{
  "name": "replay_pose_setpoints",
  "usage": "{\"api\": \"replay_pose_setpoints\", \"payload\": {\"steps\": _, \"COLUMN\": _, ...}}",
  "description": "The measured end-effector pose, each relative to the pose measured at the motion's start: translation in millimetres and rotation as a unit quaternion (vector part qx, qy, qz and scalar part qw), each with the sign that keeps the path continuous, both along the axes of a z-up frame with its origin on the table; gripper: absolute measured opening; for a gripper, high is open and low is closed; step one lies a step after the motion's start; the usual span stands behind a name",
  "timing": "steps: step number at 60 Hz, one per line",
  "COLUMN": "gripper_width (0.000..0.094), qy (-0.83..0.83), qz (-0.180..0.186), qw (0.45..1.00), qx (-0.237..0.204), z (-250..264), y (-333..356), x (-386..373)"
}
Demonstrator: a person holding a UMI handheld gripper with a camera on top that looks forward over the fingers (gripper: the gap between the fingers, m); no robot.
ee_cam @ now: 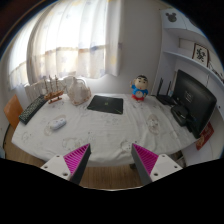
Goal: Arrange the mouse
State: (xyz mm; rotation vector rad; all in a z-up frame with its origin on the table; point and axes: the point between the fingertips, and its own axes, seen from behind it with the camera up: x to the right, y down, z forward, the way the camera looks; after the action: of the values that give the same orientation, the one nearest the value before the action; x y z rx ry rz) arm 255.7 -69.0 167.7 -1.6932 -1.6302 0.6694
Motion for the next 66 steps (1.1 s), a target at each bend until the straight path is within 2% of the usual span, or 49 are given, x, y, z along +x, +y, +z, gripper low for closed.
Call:
{"api": "replay_pose_setpoints", "payload": {"steps": 12, "gripper_width": 0.0851, "qy": -0.005, "qz": 0.02, "qw": 1.0, "qx": -0.008, "z": -12.9, "y": -39.3, "x": -13.4}}
{"api": "replay_pose_setpoints", "payload": {"steps": 44, "gripper_width": 0.085, "qy": -0.014, "qz": 0.106, "qw": 0.994, "qx": -0.033, "z": -41.5, "y": -215.9, "x": -45.0}}
{"api": "replay_pose_setpoints", "payload": {"steps": 57, "gripper_width": 0.085, "qy": -0.011, "qz": 0.125, "qw": 0.992, "qx": -0.033, "z": -60.4, "y": -269.6, "x": -60.8}}
{"api": "replay_pose_setpoints", "payload": {"steps": 66, "gripper_width": 0.0851, "qy": 0.007, "qz": 0.11, "qw": 0.994, "qx": -0.025, "z": -78.9, "y": -285.6, "x": -86.8}}
